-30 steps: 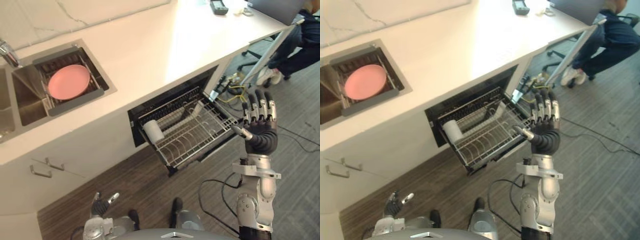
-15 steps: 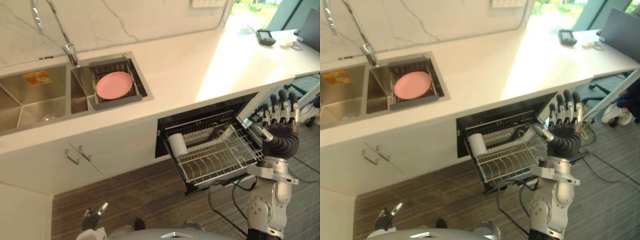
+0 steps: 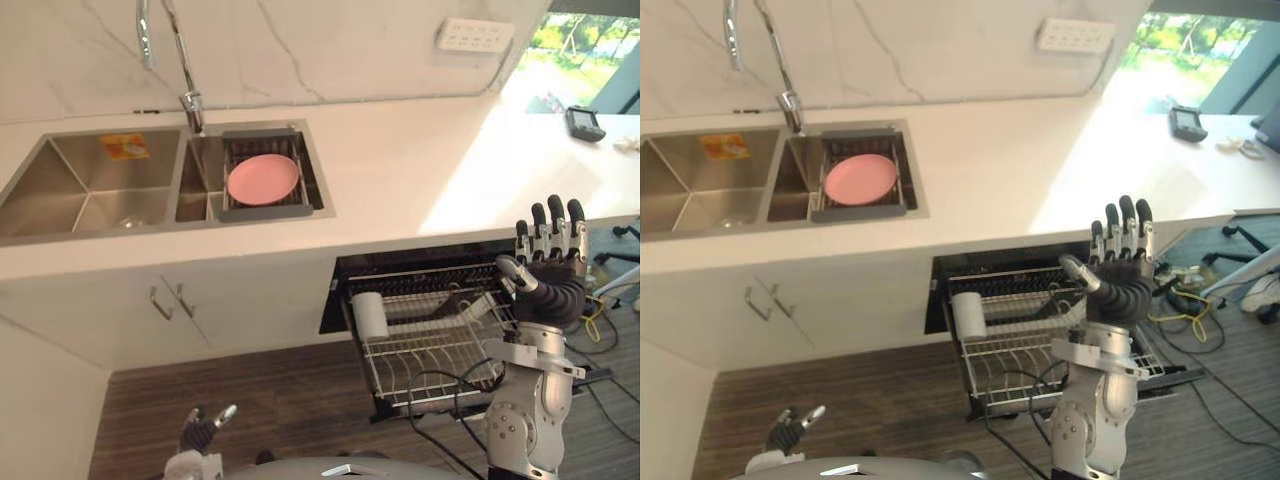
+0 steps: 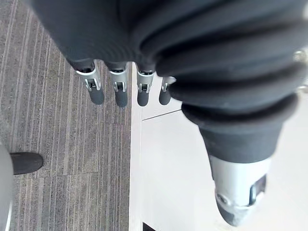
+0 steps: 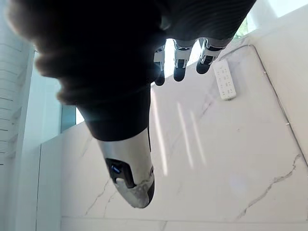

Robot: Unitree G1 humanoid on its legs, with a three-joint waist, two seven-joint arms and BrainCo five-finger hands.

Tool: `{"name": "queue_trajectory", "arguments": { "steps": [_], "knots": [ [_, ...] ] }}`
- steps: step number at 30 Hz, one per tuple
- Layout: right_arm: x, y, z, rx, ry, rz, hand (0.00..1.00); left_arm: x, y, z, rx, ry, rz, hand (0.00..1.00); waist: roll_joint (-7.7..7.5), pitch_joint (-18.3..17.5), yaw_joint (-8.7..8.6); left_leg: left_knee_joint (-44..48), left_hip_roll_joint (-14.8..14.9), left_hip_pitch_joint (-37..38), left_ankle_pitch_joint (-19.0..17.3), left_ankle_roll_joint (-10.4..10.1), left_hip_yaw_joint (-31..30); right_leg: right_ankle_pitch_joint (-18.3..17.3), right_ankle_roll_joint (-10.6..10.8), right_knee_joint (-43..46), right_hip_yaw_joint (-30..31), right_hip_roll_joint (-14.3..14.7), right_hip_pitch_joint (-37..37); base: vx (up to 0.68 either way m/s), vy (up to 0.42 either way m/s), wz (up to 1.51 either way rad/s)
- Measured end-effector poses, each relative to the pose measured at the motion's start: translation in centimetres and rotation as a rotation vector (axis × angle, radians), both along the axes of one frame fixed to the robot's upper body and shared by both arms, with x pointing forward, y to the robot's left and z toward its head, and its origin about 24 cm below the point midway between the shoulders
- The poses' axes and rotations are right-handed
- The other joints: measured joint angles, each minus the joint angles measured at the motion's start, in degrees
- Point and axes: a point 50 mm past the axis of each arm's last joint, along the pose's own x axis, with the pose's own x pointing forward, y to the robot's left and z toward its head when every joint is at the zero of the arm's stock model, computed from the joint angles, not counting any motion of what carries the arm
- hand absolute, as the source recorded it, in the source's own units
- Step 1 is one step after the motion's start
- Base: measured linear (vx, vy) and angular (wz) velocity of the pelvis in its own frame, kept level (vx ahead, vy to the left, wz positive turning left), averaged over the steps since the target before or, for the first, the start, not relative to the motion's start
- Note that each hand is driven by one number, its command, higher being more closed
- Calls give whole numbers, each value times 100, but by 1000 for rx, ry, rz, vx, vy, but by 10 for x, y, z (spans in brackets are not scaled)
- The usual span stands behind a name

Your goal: Walk over to the sink, pick up the cup, carry it to the dishwasher, place the cup inside the dishwasher, then close the dishwasher door

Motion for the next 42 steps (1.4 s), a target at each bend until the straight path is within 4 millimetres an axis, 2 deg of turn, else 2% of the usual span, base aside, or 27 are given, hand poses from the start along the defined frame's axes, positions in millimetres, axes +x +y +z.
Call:
{"name": "queue_trajectory", "arguments": {
  "steps": [5,6,12,16,19,20,21,22,23,24,25,26,27,28,29,30,31,32,33,34,36,37,40,41,42],
  "knots": [
    [2,6,-2,6,0,38,0,0,-1,0,-1,0,-23,0,-1,0,-1,-166,19,65,102,-4,-10,41,3,-78,-2,30,37,-3,-25,2],
    [5,16,-6,2,25,106,0,-2,-4,-1,-4,8,-32,0,-32,-154,35,-211,4,-58,285,-6,-206,219,16,-216,-124,21,73,0,0,0],
    [4,16,-8,3,31,108,0,-3,-2,-1,-2,9,-24,0,-45,-176,39,-212,11,-111,300,-23,-162,291,17,-257,-100,22,20,-21,-5,-3],
    [4,17,-9,4,37,113,0,-7,4,-1,-9,10,54,0,-67,-190,40,-213,11,-122,299,-28,-175,294,17,-257,-95,27,15,0,0,0],
    [2,19,-11,2,46,126,0,-12,9,-1,-16,9,204,0,-77,-188,96,-201,-2,-142,222,14,-172,240,50,-254,-127,33,24,-3,-20,11],
    [-2,20,-13,-2,53,130,0,-15,13,-1,-15,1,290,0,-105,-163,118,221,21,-387,-27,-8,-40,211,40,-270,-228,1,45,21,2,33],
    [-4,20,-11,-4,46,127,0,-15,14,-1,-14,-5,318,0,-116,-112,141,598,99,-539,-195,-33,174,214,34,-295,-324,-63,84,29,20,56],
    [-6,20,-7,-14,26,129,0,-14,16,-1,-14,-13,359,0,-113,13,133,1347,335,-833,-488,-106,548,247,62,-319,-517,-74,204,21,61,77],
    [-9,16,0,-39,-4,111,0,-13,16,-2,-17,-14,404,0,-14,131,121,2454,708,-1266,-851,-236,917,203,63,-309,-774,-73,401,14,104,84],
    [-9,13,2,-48,-11,98,0,-13,17,-1,-19,-18,430,0,-1,185,178,2898,888,-1444,-1035,-192,1142,158,112,-301,-857,-118,542,22,152,71],
    [-10,8,4,-61,-17,80,0,-14,21,-1,-15,-19,456,0,-3,190,271,2938,1010,-1542,-1092,-166,1196,35,225,-216,-913,-246,650,25,153,34],
    [-10,7,6,-69,-22,73,0,-17,21,-1,-11,-13,462,0,45,191,285,2688,1057,-1531,-1022,-223,1124,-105,261,-145,-918,-268,676,40,173,44],
    [-12,3,5,-75,-18,57,0,-22,19,-3,-12,3,478,0,120,220,250,2420,945,-1459,-611,-155,1091,-262,419,-60,-895,-337,780,89,193,45],
    [-12,4,3,-71,-10,60,0,-26,24,-2,15,6,480,0,10,182,254,2136,673,-1279,-582,-207,1130,-389,429,-8,-569,-457,790,154,201,45],
    [-10,7,5,-76,-23,75,0,-27,28,-1,37,1,466,0,-111,239,264,2182,586,-1238,-607,-275,1139,-481,408,128,-304,-470,725,145,199,10],
    [-4,13,8,-74,-44,108,0,-33,34,1,72,5,467,0,-189,363,285,2665,565,-1369,-767,-528,1081,-590,383,277,83,-523,621,82,167,-17],
    [0,16,11,-72,-60,126,0,-38,36,1,86,14,472,0,-209,422,309,3063,543,-1531,-800,-579,785,-664,433,355,261,-547,565,4,208,-76],
    [9,21,13,-62,-81,156,0,-51,34,-2,90,54,496,0,-228,476,444,3680,435,-1853,-874,-547,140,-721,424,487,629,-594,396,3,207,-126],
    [14,24,16,-63,-95,167,0,-74,29,-5,84,122,509,0,-104,401,501,3341,510,-1777,-1208,-590,-65,-730,404,443,901,-518,242,3,210,-131],
    [14,24,17,-62,-103,166,0,-80,27,-7,80,147,504,0,-57,387,475,3312,515,-1745,-1371,-269,22,-743,434,431,994,-535,224,55,245,-102],
    [14,23,10,-51,-71,158,0,-89,26,-9,73,185,493,0,-136,321,430,3250,362,-1669,-1519,-94,269,-810,379,651,1175,-725,158,116,224,-50],
    [13,22,5,-54,-44,145,0,-92,28,-9,68,195,479,0,-202,289,406,3200,285,-1643,-1581,13,406,-929,401,1350,1211,-767,-104,147,159,-48],
    [13,22,1,-25,-19,109,0,-80,43,-6,85,163,418,0,-376,263,391,2532,158,-952,-1523,149,686,-805,263,3412,900,-765,-860,237,115,-52],
    [13,22,1,-24,-17,103,0,-74,45,-6,86,149,385,0,-385,253,351,2190,185,-631,-1453,109,801,-825,200,3795,642,-678,-1063,258,78,-50],
    [14,22,1,-27,-18,103,0,-71,45,-5,81,138,363,0,-377,249,332,2035,204,-505,-1365,84,857,-862,134,3817,486,-633,-1164,199,33,-55]
  ]
}}
